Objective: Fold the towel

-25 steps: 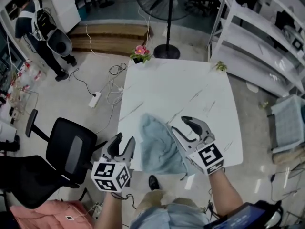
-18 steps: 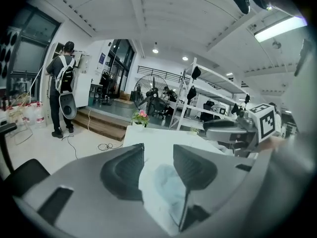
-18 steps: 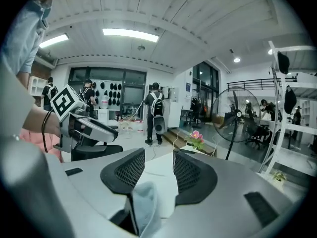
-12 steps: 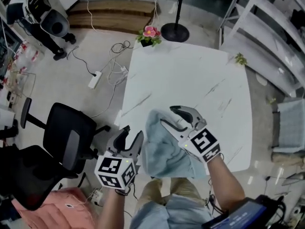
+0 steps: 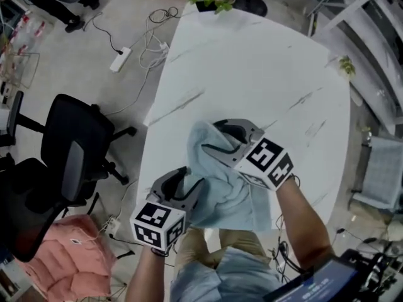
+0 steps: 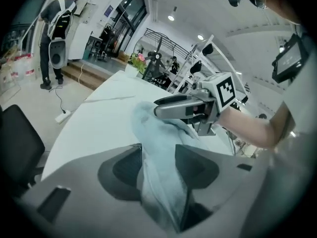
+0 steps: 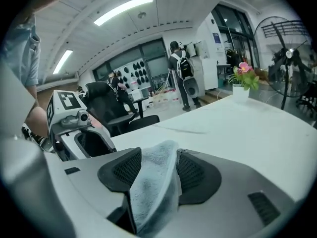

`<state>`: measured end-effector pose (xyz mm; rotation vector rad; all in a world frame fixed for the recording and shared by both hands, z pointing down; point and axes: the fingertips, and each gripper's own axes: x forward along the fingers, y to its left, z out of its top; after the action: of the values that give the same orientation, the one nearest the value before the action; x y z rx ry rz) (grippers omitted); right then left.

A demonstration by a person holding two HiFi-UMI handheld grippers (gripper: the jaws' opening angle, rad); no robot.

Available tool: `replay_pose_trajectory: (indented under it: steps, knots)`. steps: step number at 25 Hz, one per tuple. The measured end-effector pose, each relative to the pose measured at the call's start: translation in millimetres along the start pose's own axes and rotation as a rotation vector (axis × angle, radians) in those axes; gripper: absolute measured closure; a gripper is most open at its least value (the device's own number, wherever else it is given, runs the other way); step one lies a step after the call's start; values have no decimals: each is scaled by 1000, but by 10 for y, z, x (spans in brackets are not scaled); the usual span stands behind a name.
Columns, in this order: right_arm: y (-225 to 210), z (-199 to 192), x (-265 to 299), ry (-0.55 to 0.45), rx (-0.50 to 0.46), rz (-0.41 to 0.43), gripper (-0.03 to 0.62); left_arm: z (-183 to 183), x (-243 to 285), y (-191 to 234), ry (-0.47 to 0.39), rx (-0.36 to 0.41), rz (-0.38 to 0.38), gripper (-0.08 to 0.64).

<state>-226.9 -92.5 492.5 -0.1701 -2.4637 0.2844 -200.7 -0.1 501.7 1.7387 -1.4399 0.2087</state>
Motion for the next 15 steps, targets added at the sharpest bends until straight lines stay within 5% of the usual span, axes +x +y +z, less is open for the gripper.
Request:
replay_pose_trajectory:
  steps: [3, 6, 15]
  knots:
    - [-9, -46, 77, 32, -16, 20, 392, -75, -6, 20, 50, 41, 5, 348]
    - [-100, -40, 71, 26, -24, -19, 552, -112, -24, 99, 65, 29, 40, 461]
    - [-538, 61, -367, -50, 15, -153, 566, 151, -23, 138, 29, 16, 85, 495]
